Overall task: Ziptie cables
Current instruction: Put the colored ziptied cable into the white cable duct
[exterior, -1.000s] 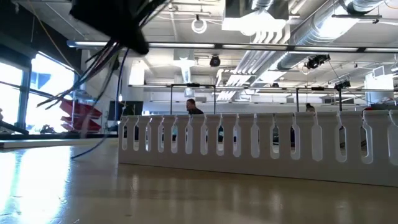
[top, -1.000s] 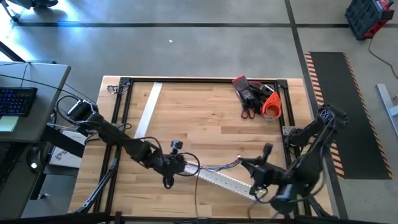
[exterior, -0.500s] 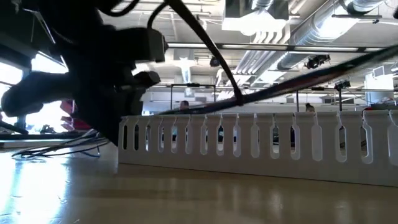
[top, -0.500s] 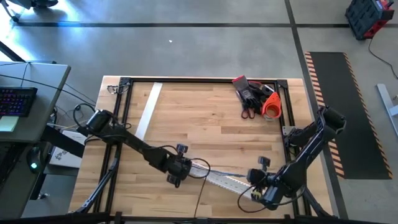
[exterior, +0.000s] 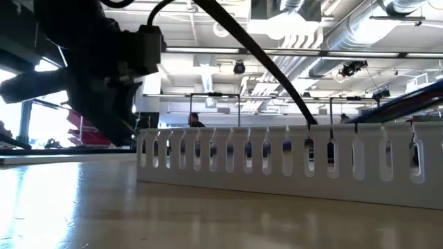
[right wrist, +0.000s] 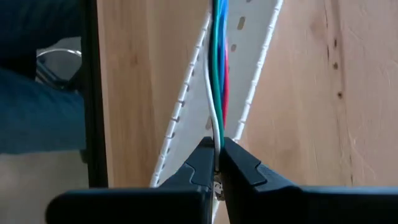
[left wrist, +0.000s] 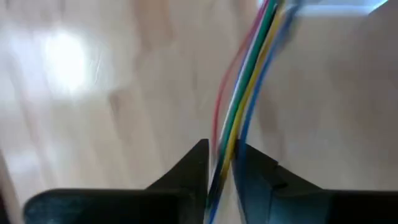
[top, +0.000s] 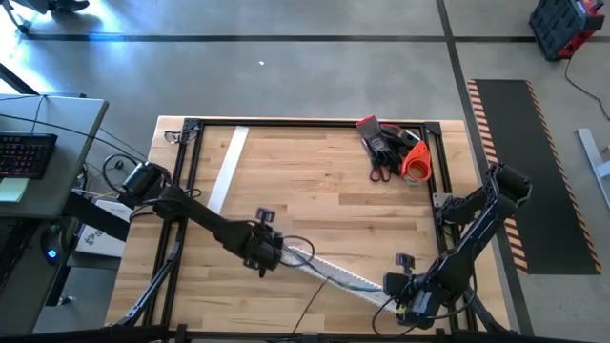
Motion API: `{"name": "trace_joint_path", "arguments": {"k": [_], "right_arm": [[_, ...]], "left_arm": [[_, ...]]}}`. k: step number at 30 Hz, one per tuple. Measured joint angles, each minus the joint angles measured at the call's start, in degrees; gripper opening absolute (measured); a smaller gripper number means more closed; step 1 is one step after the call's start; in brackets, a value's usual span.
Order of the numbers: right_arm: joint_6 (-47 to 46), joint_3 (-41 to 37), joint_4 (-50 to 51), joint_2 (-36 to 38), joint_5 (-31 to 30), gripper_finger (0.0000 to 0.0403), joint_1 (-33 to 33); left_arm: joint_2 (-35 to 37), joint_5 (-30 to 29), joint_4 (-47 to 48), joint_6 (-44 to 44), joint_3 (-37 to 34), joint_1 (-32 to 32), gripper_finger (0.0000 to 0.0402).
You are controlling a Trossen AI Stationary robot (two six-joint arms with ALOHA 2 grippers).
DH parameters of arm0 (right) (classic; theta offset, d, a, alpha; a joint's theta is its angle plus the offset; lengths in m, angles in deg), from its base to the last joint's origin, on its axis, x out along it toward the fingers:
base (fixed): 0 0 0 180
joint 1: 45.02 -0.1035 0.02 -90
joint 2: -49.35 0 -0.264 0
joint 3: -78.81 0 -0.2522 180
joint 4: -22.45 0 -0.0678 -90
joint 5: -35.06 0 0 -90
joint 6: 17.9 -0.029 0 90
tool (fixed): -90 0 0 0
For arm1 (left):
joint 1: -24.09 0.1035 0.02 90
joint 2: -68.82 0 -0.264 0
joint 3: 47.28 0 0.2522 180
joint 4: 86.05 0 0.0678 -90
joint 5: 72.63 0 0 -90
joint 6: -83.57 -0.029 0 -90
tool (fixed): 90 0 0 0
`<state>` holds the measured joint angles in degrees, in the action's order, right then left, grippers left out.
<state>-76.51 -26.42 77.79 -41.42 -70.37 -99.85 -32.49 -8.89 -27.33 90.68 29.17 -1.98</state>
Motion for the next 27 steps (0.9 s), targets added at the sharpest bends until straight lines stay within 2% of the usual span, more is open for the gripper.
{"name": "trace_joint_path", "arguments": {"k": [4, 11, 14, 20, 27], "right_arm": [[1.21, 0.0, -0.08, 0.0, 3.65, 0.0, 0.54], [1.63, 1.0, 0.0, 0.0, 14.14, 0.0, 3.74], [-1.26, 2.06, -0.31, 0.02, 18.5, 0.0, 4.81], [-9.4, 2.49, -0.12, -0.32, 26.8, 0.0, 4.09], [-14.68, 2.17, -0.06, -3.49, 27.86, 0.0, 1.33]], "left_arm": [[3.23, 0.08, -2.01, 3.2, -0.08, -0.15, 0.0077], [3.28, 4.11, -23.06, -3.64, 0.03, -1.99, 0.0085], [2.67, 4.76, -29.27, -5.31, 0.02, -2.62, 0.0086], [2.64, 4.72, -33.17, -5.81, -0.03, -3.27, 0.0086], [2.66, 4.49, -33.42, -5.83, -0.05, -3.36, 0.0086]]}}
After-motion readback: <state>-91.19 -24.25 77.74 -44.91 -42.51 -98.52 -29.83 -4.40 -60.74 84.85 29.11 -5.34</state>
